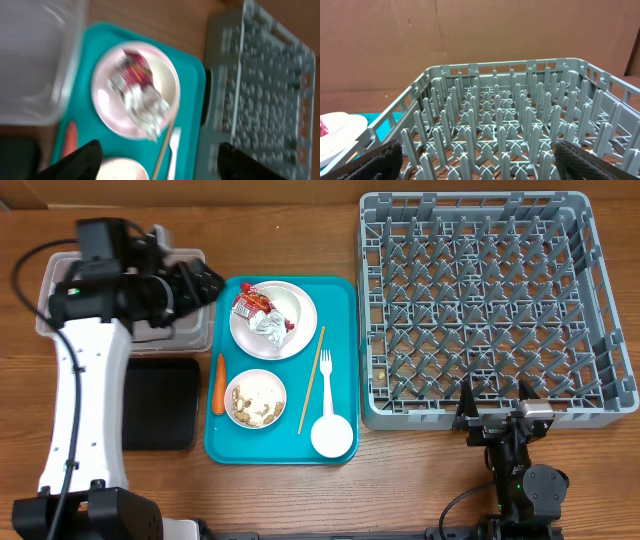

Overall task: Sort waste into correct bins and load items into the dishwasher
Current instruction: 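Move the left gripper back over the white plate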

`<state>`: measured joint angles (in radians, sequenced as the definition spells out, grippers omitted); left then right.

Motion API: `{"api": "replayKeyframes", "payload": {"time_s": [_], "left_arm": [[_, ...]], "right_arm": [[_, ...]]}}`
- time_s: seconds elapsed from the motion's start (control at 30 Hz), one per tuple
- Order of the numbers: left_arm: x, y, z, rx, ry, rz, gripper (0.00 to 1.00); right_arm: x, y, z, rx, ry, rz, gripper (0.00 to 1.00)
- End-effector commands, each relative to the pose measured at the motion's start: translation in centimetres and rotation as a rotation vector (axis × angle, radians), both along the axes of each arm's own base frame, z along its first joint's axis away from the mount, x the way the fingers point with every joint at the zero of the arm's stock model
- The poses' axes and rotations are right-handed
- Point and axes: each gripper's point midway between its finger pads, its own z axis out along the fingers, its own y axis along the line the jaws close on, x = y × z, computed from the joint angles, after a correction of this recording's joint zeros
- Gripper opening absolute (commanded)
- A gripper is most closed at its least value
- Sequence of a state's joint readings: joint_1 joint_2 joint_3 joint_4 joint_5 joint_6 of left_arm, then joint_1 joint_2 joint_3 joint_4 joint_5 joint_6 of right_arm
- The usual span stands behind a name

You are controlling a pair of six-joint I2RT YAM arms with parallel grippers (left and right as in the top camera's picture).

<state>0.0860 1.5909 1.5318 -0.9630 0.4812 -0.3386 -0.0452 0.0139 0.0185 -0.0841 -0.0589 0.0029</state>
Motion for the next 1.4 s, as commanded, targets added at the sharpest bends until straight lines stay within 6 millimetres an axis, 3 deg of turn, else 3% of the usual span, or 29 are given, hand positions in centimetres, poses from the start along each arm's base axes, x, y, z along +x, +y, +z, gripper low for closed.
{"api": "replayKeyframes", "payload": {"time_s": [0.0, 0.03, 0.07, 0.3, 0.63, 0.83, 0.97, 1.27, 1.37], "left_arm": [[-0.8, -3.3, -1.0, -0.032, 0.040, -0.083, 0.93], [-1.0, -4.1, -1.3, -0.029, 0.048, -0.104, 0.99], [-1.2, -4.7, -1.6, -0.019, 0.053, -0.125, 1.00], [-1.6, -7.6, -4.7, 0.140, 0.105, -0.183, 1.00], [-1.9, -10.6, -8.1, 0.174, 0.173, -0.264, 1.00], [-1.5, -10.7, -10.1, 0.189, 0.206, -0.281, 1.00], [-1.2, -10.5, -10.2, 0.203, 0.184, -0.310, 1.00], [0.1, -6.9, -10.8, 0.344, 0.196, -0.147, 0.97], [0.2, -7.0, -10.8, 0.374, 0.191, -0.126, 0.94]], "right_arm": [[0.0, -0.3, -0.2, -0.004, -0.003, -0.017, 1.00], [0.0, -0.3, -0.2, -0.004, -0.003, -0.017, 1.00], [0.0, -0.3, -0.2, -0.004, -0.003, -0.017, 1.00], [0.0, -0.3, -0.2, -0.004, -0.003, -0.017, 1.00], [0.0, -0.3, -0.2, -0.004, -0.003, -0.017, 1.00], [0.0, -0.3, -0.2, -0.004, -0.003, -0.017, 1.00], [0.0, -0.3, -0.2, -0.004, -0.003, -0.017, 1.00], [0.0, -0.3, -0.2, -0.004, -0.003, -0.017, 1.00], [0.0, -0.3, -0.2, -0.004, -0.003, -0.017, 1.00]]}}
